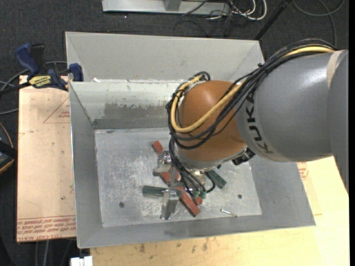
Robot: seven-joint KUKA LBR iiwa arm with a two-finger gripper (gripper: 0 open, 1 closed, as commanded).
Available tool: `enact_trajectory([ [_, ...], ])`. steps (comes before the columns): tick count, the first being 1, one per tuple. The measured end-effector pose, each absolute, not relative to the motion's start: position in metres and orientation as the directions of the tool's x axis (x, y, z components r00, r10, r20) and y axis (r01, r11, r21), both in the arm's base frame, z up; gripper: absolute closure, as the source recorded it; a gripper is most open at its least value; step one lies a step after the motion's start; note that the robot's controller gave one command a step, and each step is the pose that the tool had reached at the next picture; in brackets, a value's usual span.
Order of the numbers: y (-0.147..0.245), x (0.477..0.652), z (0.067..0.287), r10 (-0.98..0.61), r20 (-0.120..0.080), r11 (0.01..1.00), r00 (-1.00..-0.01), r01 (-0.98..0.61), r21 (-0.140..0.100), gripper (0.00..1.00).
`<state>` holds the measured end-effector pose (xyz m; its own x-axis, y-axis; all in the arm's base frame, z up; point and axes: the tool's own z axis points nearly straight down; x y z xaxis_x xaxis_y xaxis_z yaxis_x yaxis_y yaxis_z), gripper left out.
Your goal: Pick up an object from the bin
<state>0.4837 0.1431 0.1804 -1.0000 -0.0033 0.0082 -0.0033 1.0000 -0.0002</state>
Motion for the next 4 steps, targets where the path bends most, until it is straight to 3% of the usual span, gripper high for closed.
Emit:
enact_trajectory([
  [1,0.142,0.486,0.184,0.0,0.001,1.0,-1.0,0.0,0.001,0.0],
  [2,0.11,0.551,0.084,0.051,-0.034,0.999,-0.998,0.051,0.016,1.0],
  [3,0.11,0.551,0.084,0.051,-0.034,0.999,-0.998,0.051,0.016,1.0],
  [4,0.115,0.548,0.215,0.052,-0.003,0.999,-0.999,0.052,0.002,1.0],
])
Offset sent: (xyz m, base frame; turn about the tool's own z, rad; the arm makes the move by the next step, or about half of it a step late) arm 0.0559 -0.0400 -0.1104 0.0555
